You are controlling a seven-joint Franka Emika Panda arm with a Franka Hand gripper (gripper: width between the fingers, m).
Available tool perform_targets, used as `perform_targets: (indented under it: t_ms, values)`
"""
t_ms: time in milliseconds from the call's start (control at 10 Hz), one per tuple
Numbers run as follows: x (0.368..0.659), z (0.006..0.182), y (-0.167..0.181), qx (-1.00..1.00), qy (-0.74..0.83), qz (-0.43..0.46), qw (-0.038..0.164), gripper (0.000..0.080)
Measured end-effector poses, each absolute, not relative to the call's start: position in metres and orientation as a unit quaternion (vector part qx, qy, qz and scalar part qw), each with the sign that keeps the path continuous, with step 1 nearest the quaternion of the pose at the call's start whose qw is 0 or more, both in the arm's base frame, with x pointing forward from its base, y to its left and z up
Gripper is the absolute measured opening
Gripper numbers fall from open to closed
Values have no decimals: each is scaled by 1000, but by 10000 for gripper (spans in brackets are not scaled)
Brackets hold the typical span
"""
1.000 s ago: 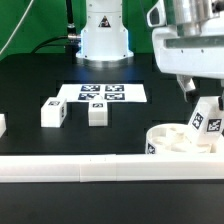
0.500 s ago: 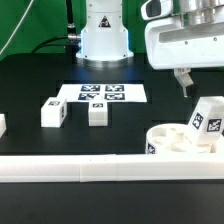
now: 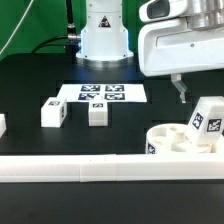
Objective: Assemble stool
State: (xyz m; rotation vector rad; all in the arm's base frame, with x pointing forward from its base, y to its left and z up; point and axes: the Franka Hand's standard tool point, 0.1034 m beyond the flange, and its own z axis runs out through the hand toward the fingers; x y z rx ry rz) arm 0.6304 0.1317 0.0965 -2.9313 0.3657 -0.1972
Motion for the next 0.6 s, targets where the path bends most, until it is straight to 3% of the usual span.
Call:
perform_targets:
  t_ms: [500,600]
  values:
    - [631,96,128,-993,-48,-82,70,649]
    - [630,96,133,-987,-125,-83,47,649]
